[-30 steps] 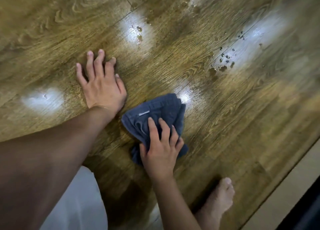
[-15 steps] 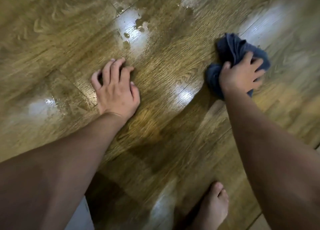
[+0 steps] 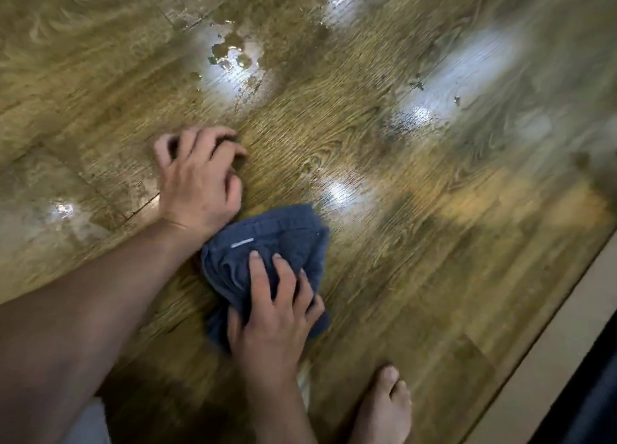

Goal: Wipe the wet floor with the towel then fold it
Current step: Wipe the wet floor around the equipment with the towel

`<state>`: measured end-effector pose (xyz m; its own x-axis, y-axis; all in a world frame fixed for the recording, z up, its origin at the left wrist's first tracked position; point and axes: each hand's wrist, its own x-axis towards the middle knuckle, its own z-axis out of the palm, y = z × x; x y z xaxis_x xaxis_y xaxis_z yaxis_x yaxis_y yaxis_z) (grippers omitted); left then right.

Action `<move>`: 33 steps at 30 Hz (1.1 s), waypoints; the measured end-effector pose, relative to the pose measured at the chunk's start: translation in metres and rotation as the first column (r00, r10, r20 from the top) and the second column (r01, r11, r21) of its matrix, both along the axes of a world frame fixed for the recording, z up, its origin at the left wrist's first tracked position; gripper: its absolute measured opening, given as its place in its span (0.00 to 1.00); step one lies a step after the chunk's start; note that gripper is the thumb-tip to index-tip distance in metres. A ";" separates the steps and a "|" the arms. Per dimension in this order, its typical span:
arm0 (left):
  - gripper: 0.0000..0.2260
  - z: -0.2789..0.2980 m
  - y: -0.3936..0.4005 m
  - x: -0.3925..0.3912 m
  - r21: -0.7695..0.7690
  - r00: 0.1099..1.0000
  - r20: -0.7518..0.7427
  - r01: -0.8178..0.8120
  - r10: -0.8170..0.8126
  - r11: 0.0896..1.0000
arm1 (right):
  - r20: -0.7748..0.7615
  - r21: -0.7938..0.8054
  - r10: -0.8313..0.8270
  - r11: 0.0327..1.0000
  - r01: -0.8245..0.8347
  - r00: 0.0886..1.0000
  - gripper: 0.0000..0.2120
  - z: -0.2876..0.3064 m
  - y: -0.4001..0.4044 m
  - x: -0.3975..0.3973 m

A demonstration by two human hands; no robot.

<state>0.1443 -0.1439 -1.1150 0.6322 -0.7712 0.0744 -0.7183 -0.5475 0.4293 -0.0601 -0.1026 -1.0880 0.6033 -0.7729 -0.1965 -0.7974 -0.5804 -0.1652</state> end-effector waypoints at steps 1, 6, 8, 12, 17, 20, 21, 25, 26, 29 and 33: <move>0.14 0.001 -0.010 -0.001 -0.026 0.995 0.001 0.096 -0.096 0.995 | 0.028 -0.018 0.020 1.000 -0.019 0.999 0.36 0.000 -0.013 -0.004; 0.15 0.012 -0.078 -0.008 -0.115 0.952 -0.059 0.293 -0.301 0.949 | 0.088 -0.130 0.067 0.990 -0.055 0.994 0.35 -0.005 -0.119 -0.015; 0.17 0.016 -0.108 -0.015 -0.153 0.937 -0.108 0.314 -0.332 0.937 | 0.088 -0.169 -0.038 0.984 0.053 0.995 0.35 -0.007 -0.171 -0.011; 0.18 0.014 -0.158 -0.033 -0.123 0.924 -0.120 0.348 -0.362 0.929 | 0.108 -0.254 -0.157 0.950 0.180 0.982 0.32 -0.011 -0.257 0.003; 0.22 0.014 -0.211 -0.040 0.024 0.962 -0.017 0.272 -0.272 0.962 | 0.100 -0.248 -0.102 0.961 0.124 0.990 0.31 -0.017 -0.299 0.006; 0.20 0.008 -0.231 -0.041 0.019 0.980 -0.009 0.198 -0.198 0.980 | 0.061 -0.230 0.045 0.973 -0.030 0.997 0.32 -0.013 -0.345 0.006; 0.19 0.004 -0.235 -0.041 0.018 0.987 0.003 0.158 -0.158 0.987 | 0.061 -0.227 0.089 0.971 -0.073 0.994 0.32 -0.011 -0.365 0.007; 0.21 -0.014 -0.243 -0.046 0.126 0.994 0.089 0.059 -0.070 0.990 | 0.073 -0.237 0.163 0.961 -0.142 0.984 0.31 -0.010 -0.425 0.015; 0.23 -0.016 -0.245 -0.046 0.159 0.994 0.096 0.045 -0.060 0.986 | 0.080 -0.237 0.157 0.962 -0.134 0.984 0.31 -0.011 -0.436 0.018; 0.26 -0.015 -0.247 -0.045 0.207 0.992 0.111 0.030 -0.054 0.978 | 0.101 -0.233 0.092 0.970 -0.066 0.991 0.30 -0.010 -0.471 0.034; 0.27 -0.013 -0.246 -0.046 0.228 0.988 0.144 0.023 -0.057 0.973 | 0.130 -0.247 -0.030 0.967 0.062 0.991 0.27 -0.013 -0.521 0.060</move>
